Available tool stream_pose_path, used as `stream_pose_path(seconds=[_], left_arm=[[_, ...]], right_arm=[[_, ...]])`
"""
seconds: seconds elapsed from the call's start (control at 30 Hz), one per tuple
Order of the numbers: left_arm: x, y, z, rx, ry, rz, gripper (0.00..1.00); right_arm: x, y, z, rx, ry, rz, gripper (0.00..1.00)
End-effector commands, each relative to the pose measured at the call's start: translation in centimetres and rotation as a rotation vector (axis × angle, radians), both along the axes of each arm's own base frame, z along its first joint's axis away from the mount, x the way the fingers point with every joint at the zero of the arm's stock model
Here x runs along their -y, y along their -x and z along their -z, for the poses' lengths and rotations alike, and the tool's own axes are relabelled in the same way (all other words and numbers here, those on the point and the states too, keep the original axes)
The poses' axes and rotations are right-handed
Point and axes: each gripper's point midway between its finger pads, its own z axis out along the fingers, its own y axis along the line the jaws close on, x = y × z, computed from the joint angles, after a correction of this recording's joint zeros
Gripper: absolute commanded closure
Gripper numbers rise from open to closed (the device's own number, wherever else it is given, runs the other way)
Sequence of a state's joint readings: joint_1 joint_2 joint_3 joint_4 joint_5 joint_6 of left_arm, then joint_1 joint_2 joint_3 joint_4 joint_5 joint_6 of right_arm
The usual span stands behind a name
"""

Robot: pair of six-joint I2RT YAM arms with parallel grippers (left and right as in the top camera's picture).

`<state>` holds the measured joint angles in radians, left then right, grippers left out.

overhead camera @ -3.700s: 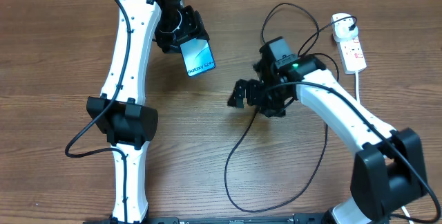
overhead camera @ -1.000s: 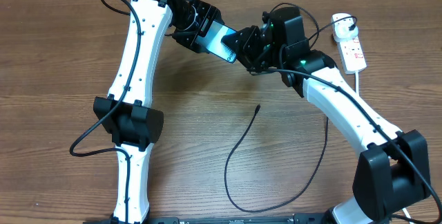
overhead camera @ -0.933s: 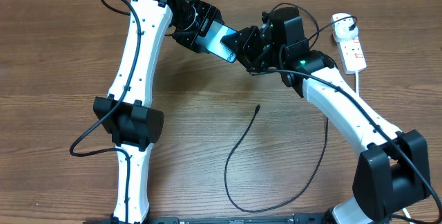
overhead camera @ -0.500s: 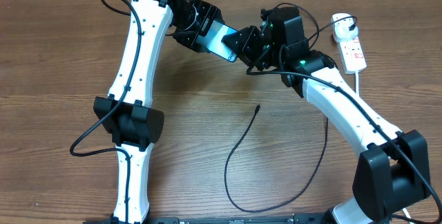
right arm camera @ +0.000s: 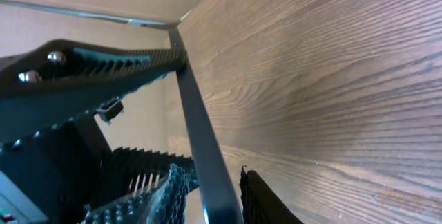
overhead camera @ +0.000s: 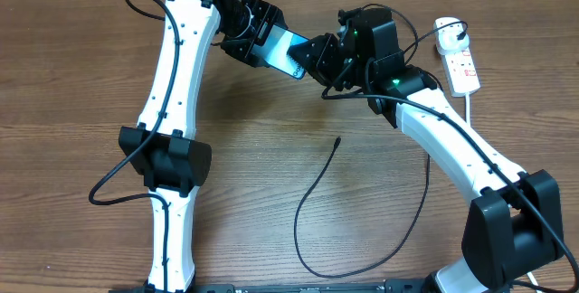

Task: Plug charger to phone and switch on socket
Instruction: 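Open the left gripper and pull it away from the phone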

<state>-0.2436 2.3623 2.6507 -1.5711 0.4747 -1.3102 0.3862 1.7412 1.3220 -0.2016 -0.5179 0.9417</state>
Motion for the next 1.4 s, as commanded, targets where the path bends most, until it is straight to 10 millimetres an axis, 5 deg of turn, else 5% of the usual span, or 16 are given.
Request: stream_pose_path(seconds=[0.0,0.87,1.03,1.17,1.37], left_arm=[[0.1,0.0,-2.6,0.055,0.036,-0.010,0.59],[0.6,0.1,-2.9,0.046,0.069,-0.008,0.57],[0.7,0.2,-2.9,0.045,0.077,-0.004,0.51],[0.8,0.2,-3.0,0.050,0.080,0.004,0.29],[0.7,-0.9,-3.2,0.143,0.057,0.062,0.16]], right_arm=[[-0.3,0.3,-2.2,0.047,-0.029,-0.029,0.75],[-0.5,0.0,-2.8,0.074,-0.040,-0.029,0.87],[-0.5,0.0,-2.8,0.074,-0.040,-0.029,0.90],[-0.5,0.0,-2.8,0.074,-0.041,-0.030,0.91],[-0.5,-0.1,-3.0,0.084,-0.044,-0.029,0.96]])
